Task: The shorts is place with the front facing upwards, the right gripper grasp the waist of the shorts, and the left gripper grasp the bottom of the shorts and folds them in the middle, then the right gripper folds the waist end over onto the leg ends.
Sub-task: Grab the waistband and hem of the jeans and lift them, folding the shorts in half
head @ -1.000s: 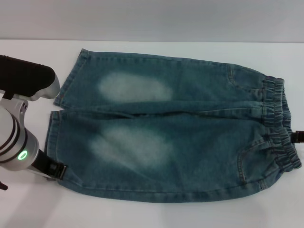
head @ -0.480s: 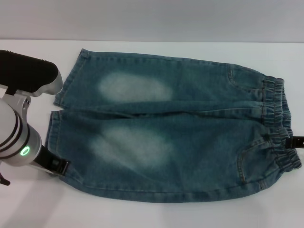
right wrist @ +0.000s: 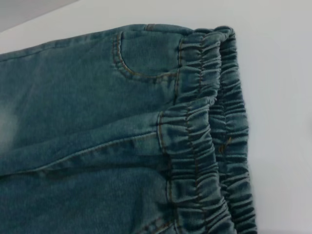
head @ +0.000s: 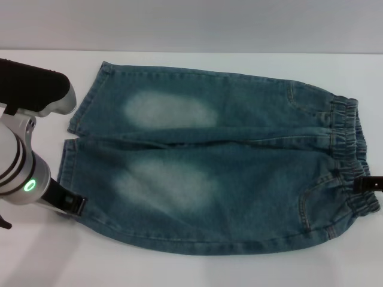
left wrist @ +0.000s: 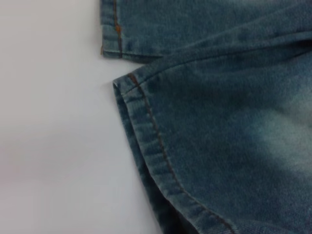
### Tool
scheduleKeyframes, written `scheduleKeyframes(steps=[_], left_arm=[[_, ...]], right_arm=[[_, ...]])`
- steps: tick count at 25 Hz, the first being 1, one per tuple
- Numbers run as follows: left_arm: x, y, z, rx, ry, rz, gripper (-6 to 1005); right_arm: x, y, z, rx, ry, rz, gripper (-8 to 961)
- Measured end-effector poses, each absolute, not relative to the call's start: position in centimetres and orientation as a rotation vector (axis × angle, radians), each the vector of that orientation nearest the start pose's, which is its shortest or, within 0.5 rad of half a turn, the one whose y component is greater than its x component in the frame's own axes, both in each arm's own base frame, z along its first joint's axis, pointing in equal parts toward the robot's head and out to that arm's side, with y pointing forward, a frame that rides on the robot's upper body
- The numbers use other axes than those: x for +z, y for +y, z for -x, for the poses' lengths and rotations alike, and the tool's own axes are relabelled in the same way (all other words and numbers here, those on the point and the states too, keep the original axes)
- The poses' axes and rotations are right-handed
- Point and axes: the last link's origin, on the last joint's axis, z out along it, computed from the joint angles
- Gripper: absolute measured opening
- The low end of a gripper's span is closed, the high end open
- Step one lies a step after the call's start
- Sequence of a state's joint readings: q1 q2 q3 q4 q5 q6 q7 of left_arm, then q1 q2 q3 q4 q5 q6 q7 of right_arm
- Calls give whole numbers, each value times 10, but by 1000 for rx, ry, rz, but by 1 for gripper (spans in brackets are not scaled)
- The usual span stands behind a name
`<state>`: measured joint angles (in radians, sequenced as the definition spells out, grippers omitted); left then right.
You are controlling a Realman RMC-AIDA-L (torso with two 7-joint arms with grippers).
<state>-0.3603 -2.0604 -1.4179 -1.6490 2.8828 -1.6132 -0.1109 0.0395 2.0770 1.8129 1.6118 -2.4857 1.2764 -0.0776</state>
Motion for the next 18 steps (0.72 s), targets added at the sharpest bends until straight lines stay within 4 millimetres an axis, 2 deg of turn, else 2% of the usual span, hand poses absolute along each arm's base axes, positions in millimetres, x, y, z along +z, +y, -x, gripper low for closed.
scheduleKeyframes(steps=[8, 18], left_arm=[[2, 301, 210, 620, -1320, 2018, 85], [3, 303, 209, 614, -1312, 2019, 85]], right_arm=[[45, 283, -291, 39, 1726, 1806, 794], [42, 287, -291, 38, 1729, 1811, 716]])
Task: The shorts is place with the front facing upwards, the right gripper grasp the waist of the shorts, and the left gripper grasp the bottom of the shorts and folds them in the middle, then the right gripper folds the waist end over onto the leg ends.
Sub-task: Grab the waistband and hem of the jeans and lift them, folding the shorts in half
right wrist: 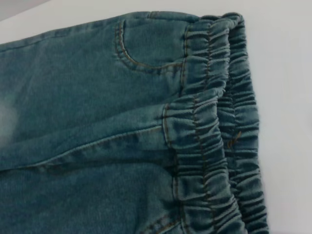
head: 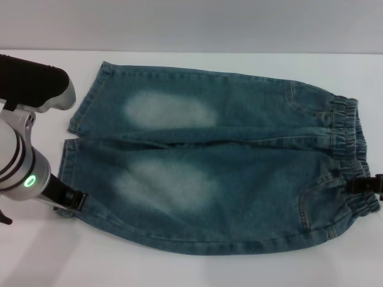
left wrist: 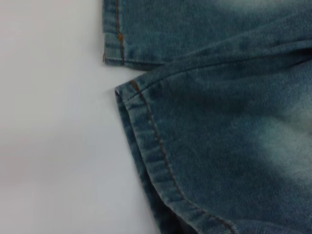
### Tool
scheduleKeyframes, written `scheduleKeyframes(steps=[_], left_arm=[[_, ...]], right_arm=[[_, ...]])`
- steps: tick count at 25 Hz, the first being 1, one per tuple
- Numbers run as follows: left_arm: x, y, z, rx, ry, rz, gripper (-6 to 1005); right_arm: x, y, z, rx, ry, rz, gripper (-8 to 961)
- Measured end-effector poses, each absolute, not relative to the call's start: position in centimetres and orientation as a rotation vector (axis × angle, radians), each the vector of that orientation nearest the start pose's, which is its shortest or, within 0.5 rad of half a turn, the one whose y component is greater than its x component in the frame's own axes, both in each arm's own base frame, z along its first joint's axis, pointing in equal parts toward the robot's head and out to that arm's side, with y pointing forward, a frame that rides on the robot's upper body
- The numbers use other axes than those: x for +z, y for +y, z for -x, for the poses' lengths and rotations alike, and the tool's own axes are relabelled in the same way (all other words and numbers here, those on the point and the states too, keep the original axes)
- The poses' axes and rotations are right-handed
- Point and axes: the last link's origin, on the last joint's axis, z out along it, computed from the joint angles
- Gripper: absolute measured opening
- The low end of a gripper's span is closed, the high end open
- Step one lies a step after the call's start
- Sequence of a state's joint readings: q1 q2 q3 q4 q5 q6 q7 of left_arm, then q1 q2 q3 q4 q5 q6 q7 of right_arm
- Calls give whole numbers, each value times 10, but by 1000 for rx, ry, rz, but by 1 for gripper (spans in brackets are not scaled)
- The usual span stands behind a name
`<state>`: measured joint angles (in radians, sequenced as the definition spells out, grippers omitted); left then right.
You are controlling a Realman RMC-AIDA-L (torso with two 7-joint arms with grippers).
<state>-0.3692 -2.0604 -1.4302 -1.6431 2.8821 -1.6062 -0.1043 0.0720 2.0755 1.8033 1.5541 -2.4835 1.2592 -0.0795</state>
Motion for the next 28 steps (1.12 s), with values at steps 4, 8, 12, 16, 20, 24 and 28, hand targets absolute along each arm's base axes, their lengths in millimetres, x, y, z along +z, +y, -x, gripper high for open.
scheduleKeyframes(steps=[4, 8, 12, 16, 20, 24, 28], left_arm=[[3, 304, 207, 612, -1306, 2021, 85], [2, 305, 207, 615, -1303, 2023, 85], [2, 307, 206, 619, -1301, 2025, 86], [2, 309, 206, 622, -1298, 2026, 86], [3, 311, 205, 619, -1300, 2022, 86], [4, 313, 206, 614, -1304, 2017, 86], [3, 315, 206, 614, -1304, 2018, 86]], right_arm=[[40, 288, -290, 27, 1721, 1830, 685], [35, 289, -287, -3, 1688, 1884, 654], [31, 290, -285, -21, 1682, 1901, 623], [31, 291, -285, -23, 1682, 1903, 378], [32, 293, -283, -16, 1675, 1907, 290], [32, 295, -282, -14, 1665, 1915, 202], [33, 297, -280, -11, 1658, 1921, 75]])
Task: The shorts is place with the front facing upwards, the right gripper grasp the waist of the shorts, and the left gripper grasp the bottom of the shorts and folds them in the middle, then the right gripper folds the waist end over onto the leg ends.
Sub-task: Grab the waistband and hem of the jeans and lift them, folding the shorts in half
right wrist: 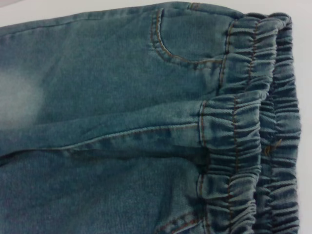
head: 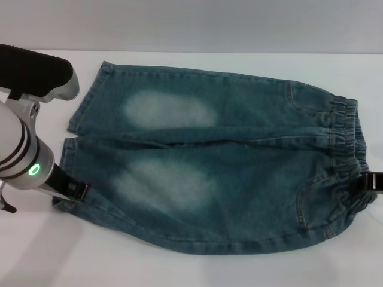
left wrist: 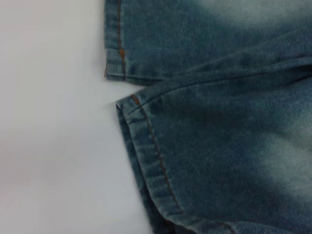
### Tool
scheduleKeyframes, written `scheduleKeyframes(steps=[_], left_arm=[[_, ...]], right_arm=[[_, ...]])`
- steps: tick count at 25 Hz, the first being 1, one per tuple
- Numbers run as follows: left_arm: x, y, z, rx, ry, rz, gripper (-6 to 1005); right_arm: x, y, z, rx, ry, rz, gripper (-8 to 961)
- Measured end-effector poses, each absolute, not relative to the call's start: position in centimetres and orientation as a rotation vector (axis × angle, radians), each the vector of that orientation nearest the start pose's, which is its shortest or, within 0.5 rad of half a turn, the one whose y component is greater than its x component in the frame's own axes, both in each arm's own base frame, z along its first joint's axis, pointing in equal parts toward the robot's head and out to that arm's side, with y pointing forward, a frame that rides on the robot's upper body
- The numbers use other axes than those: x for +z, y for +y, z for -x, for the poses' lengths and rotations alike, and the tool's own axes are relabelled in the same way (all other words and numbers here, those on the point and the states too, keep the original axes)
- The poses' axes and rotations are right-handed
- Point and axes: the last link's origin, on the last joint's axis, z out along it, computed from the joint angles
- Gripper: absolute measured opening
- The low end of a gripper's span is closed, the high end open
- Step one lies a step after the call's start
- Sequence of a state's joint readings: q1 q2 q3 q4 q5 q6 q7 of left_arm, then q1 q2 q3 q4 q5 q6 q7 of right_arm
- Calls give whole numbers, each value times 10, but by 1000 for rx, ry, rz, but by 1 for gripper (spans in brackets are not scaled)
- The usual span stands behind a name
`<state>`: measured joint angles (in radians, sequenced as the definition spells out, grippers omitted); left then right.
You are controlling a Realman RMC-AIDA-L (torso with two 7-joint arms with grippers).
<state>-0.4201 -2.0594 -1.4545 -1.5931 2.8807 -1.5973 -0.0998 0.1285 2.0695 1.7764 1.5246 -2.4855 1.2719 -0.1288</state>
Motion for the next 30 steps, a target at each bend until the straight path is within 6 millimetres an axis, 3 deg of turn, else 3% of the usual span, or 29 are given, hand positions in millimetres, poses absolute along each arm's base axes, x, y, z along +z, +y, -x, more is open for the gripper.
scheduleKeyframes(steps=[2, 12, 19, 23, 30], left_arm=[[3, 315, 206, 613, -1303, 2018, 86], [15, 331, 207, 475, -1296, 1984, 86], [30, 350, 212, 314, -1265, 1935, 86], [36, 363, 213, 209, -1228, 1908, 86], [34, 382, 206, 47, -1148, 1913, 86]], right_arm=[[33, 298, -279, -10, 1655, 1923, 5], [41, 309, -267, 88, 1608, 1940, 22], [72, 328, -260, 337, 1513, 1866, 34], [94, 340, -271, 561, 1480, 1745, 41], [90, 364, -294, 715, 1505, 1641, 53]])
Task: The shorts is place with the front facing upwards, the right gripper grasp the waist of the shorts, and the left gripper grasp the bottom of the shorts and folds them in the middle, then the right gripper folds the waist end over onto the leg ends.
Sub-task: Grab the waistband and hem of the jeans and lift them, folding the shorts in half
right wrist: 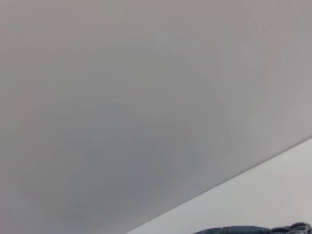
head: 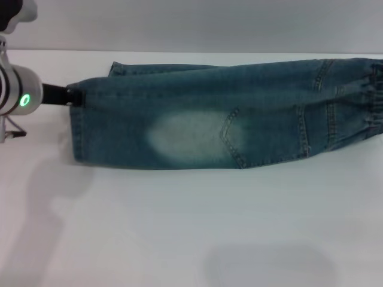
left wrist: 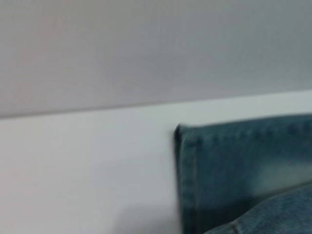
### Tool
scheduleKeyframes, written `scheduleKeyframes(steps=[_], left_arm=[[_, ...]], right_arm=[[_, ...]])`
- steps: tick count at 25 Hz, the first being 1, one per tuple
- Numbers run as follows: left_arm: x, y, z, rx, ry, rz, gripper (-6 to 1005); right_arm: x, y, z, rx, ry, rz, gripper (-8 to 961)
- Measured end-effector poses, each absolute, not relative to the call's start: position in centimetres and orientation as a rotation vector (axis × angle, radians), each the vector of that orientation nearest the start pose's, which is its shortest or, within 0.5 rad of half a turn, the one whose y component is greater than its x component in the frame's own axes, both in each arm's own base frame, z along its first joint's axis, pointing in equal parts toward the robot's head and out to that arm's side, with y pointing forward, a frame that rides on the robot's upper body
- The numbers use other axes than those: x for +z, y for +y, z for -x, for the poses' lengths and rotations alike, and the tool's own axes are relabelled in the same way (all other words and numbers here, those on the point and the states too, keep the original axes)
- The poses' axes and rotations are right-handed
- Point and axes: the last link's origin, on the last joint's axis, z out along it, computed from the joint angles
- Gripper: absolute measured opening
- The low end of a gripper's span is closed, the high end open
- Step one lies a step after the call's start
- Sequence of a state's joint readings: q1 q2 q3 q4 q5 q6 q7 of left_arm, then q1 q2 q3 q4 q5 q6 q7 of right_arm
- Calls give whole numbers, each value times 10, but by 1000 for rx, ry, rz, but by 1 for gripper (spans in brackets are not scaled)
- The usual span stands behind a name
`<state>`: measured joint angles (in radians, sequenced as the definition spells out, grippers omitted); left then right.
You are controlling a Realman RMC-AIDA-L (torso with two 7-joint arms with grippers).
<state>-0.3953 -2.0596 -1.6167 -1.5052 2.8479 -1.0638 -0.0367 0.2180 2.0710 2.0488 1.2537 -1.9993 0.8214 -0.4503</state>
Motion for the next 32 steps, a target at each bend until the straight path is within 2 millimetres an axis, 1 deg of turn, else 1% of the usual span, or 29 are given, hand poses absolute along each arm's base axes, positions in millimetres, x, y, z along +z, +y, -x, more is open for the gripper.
scheduleKeyframes(steps=[3, 6, 10, 14, 18, 21, 23, 26, 29, 31, 32], left_arm=[[30, 387, 201, -11, -1127, 1942, 86], [26, 392, 198, -55, -1109, 1963, 86], [22, 401, 196, -96, -1090, 1977, 86], [17, 410, 191, -122, -1063, 1995, 85], [14, 418, 187, -128, -1046, 2002, 85], [10, 422, 185, -132, -1037, 2009, 84], [5, 426, 184, -147, -1030, 2014, 88], [-7, 435, 187, -189, -1010, 2006, 95], [-22, 442, 189, -250, -993, 1992, 102], [-26, 443, 188, -281, -983, 1985, 106], [-26, 444, 188, -298, -974, 1979, 132]], right_arm=[[85, 371, -298, 714, 1514, 1640, 58], [83, 373, -304, 710, 1513, 1614, 63], [92, 374, -313, 723, 1503, 1552, 70], [103, 374, -318, 759, 1493, 1508, 76], [105, 376, -322, 794, 1503, 1480, 83], [102, 382, -326, 795, 1501, 1471, 88], [100, 390, -331, 798, 1483, 1461, 92], [94, 402, -336, 792, 1435, 1469, 97], [91, 408, -343, 810, 1405, 1452, 102], [93, 409, -346, 819, 1370, 1446, 105], [95, 409, -346, 820, 1350, 1448, 107]])
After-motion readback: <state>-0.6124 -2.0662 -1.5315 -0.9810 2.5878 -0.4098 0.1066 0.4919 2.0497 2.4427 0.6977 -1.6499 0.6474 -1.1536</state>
